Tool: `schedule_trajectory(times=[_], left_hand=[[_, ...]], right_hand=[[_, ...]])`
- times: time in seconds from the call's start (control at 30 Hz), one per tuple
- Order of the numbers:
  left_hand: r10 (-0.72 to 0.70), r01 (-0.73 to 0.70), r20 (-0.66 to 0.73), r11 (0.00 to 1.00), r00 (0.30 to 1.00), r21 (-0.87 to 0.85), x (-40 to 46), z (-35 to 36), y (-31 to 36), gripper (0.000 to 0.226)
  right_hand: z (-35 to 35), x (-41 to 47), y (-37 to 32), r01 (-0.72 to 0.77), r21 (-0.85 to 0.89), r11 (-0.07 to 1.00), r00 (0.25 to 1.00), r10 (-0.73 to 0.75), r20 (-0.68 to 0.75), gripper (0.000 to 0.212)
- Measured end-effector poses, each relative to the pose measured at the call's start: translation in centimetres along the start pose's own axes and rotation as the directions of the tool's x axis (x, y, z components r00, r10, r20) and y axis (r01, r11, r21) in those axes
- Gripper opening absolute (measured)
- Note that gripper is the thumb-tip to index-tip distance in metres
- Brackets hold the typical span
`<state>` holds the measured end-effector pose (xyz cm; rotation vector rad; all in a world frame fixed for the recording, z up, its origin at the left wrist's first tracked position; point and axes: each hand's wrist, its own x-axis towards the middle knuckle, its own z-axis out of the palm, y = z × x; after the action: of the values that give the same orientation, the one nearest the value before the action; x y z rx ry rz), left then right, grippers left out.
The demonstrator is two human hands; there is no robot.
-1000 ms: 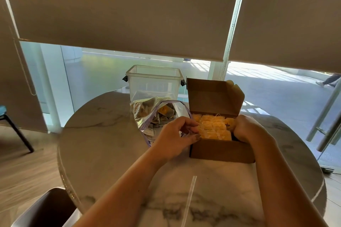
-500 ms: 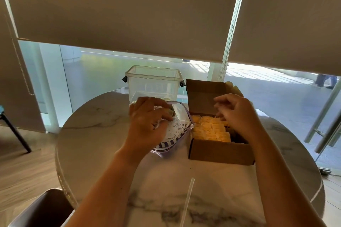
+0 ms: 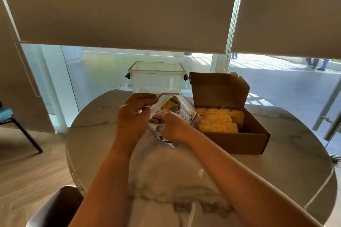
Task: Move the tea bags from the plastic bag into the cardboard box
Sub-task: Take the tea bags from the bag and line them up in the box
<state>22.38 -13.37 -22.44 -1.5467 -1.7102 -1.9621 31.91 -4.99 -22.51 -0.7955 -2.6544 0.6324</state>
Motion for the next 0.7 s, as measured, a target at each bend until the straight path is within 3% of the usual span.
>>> schedule_trajectory(times=[0.07,0.27,0.47,0.57,0.7], left_hand=[[-0.016,0.016,-0.019,1.0,1.0,-0.024,-0.1,0.1,0.2,0.045],[-0.013,0.01,-0.045,0.998,0.999,-0.054,0.0,-0.1,0.2,0.043],[-0.047,0.042,-0.052,0.995,0.998,-0.093,0.0,-0.1,0.3,0.043],[-0.065,0.06,-0.045,0.991,0.997,-0.116,0.0,-0.1,0.2,0.046],[-0.041,0.037,-0.028,0.993,0.999,-0.114,0.0,0.1,0.1,0.047]], right_hand=[[0.9,2.2,0.5,-0.036,-0.043,0.998,0.999,0.036,0.005,0.036],[2.7,5.6,2.0,-0.118,-0.121,0.986,0.987,0.13,0.097,0.057],[1.9,4.5,2.0,0.009,-0.161,0.987,0.999,-0.015,-0.036,0.029],[1.3,3.2,1.7,0.02,-0.171,0.985,1.0,-0.018,0.013,0.015],[0.0,0.8,1.0,0.011,-0.196,0.981,0.992,0.015,0.128,0.018]])
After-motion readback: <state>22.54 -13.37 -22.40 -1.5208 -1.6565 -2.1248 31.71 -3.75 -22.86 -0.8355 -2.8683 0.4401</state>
